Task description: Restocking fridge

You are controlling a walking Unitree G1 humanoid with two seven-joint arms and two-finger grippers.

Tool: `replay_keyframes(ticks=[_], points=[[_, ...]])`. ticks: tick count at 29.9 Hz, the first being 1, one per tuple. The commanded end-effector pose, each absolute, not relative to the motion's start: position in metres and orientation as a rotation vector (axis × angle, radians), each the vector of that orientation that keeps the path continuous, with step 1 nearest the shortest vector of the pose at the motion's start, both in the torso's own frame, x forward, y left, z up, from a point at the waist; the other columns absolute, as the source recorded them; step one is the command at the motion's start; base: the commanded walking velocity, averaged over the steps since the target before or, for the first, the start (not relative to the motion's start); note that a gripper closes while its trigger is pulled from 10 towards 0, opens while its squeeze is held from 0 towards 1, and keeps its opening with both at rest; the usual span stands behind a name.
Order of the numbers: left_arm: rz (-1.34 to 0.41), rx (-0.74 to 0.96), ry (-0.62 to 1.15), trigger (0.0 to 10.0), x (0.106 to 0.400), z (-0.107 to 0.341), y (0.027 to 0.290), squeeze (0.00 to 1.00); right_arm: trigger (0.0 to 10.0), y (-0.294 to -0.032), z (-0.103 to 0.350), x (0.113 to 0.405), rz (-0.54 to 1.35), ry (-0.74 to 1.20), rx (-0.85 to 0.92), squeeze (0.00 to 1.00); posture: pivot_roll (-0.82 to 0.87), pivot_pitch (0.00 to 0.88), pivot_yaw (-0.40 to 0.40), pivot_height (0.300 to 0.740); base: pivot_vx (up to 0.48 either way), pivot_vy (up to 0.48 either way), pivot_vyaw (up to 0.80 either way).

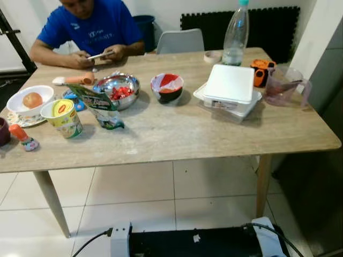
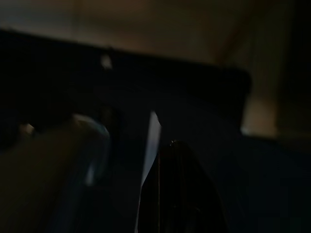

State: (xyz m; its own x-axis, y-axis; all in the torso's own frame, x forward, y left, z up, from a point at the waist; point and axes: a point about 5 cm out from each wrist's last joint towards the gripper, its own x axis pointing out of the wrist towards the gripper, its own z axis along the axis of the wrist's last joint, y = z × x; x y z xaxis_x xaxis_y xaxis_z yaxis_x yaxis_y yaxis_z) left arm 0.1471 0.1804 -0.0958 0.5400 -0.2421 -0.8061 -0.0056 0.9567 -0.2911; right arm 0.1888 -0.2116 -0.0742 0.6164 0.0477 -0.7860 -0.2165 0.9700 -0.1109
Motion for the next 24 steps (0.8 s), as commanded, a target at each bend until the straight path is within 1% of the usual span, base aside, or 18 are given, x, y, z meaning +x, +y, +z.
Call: replay_keyframes(ticks=[1,2,3,4,5,6,7,10,11,12,14,16,18,19,20,21,24], points=[[-0.129,-0.274,1.006,10.0,0.143,-0.097,0.181,0.00,10.0,-0.197,-0.063,0.208,0.260,0.798,-0.132,0.00,-0.02,0.047,0.026,0.740,0.000,0.000,0.00],[-0.130,-0.275,1.005,10.0,0.143,-0.097,0.181,0.00,10.0,-0.188,-0.056,0.217,0.347,0.750,-0.079,0.58,-0.02,0.047,0.026,0.740,0.000,0.000,0.00],[-0.130,-0.275,1.005,10.0,0.143,-0.097,0.181,0.00,10.0,-0.188,-0.056,0.217,0.347,0.750,-0.079,0.58,-0.02,0.047,0.026,0.740,0.000,0.000,0.00],[-0.130,-0.275,1.004,10.0,0.143,-0.097,0.181,0.00,10.0,-0.181,-0.051,0.224,0.426,0.717,-0.047,1.00,-0.03,0.048,0.027,0.740,0.000,0.000,0.00],[-0.130,-0.275,1.003,10.0,0.143,-0.097,0.181,0.00,10.0,-0.174,-0.045,0.230,0.507,0.684,-0.010,1.00,-0.03,0.050,0.027,0.740,0.000,0.000,0.00],[-0.130,-0.275,1.003,10.0,0.143,-0.097,0.181,0.00,10.0,-0.174,-0.045,0.230,0.507,0.684,-0.010,1.00,-0.03,0.050,0.027,0.740,0.000,0.000,0.00],[-0.130,-0.276,1.003,10.0,0.143,-0.097,0.181,0.00,10.0,-0.171,-0.041,0.234,0.552,0.666,0.009,1.00,-0.03,0.050,0.027,0.740,0.000,0.000,0.00],[-0.131,-0.277,1.000,10.0,0.144,-0.097,0.180,0.00,10.0,-0.152,-0.014,0.253,0.818,0.558,0.148,1.00,-0.03,0.056,0.022,0.740,0.000,0.000,0.00],[-0.131,-0.277,1.000,10.0,0.144,-0.097,0.180,0.00,10.0,-0.152,-0.014,0.253,0.818,0.558,0.148,1.00,-0.03,0.056,0.022,0.740,0.000,0.000,0.00],[-0.131,-0.278,1.000,10.0,0.143,-0.097,0.180,0.00,10.0,-0.147,-0.005,0.256,0.891,0.528,0.185,1.00,-0.03,0.056,0.022,0.740,0.000,0.000,0.00],[-0.131,-0.278,1.000,10.0,0.143,-0.097,0.180,0.00,10.0,-0.147,-0.005,0.256,0.891,0.528,0.185,1.00,-0.03,0.056,0.022,0.740,0.000,0.000,0.00],[-0.127,-0.279,1.006,10.0,0.141,-0.098,0.180,0.00,10.0,-0.128,0.031,0.269,1.079,0.383,0.271,1.00,-0.02,0.068,0.016,0.740,0.000,0.000,0.00],[-0.129,-0.280,1.007,10.0,0.139,-0.099,0.180,0.00,10.0,-0.114,0.063,0.277,1.186,0.245,0.326,1.00,-0.02,0.076,0.014,0.740,0.000,0.000,0.00],[-0.129,-0.280,1.007,10.0,0.139,-0.099,0.180,0.00,10.0,-0.114,0.063,0.277,1.186,0.245,0.326,1.00,-0.02,0.076,0.014,0.740,0.000,0.000,0.00],[-0.130,-0.280,1.008,10.0,0.138,-0.099,0.181,0.00,10.0,-0.107,0.078,0.282,1.218,0.178,0.345,1.00,-0.02,0.084,0.013,0.740,0.000,0.000,0.00],[-0.130,-0.280,1.008,10.0,0.138,-0.099,0.181,0.00,10.0,-0.107,0.078,0.282,1.218,0.178,0.345,1.00,-0.02,0.084,0.013,0.740,0.000,0.000,0.00],[-0.132,-0.278,1.015,10.0,0.133,-0.100,0.182,0.00,10.0,-0.094,0.115,0.297,1.276,0.017,0.382,1.00,-0.02,0.101,0.005,0.740,0.000,0.000,0.00]])
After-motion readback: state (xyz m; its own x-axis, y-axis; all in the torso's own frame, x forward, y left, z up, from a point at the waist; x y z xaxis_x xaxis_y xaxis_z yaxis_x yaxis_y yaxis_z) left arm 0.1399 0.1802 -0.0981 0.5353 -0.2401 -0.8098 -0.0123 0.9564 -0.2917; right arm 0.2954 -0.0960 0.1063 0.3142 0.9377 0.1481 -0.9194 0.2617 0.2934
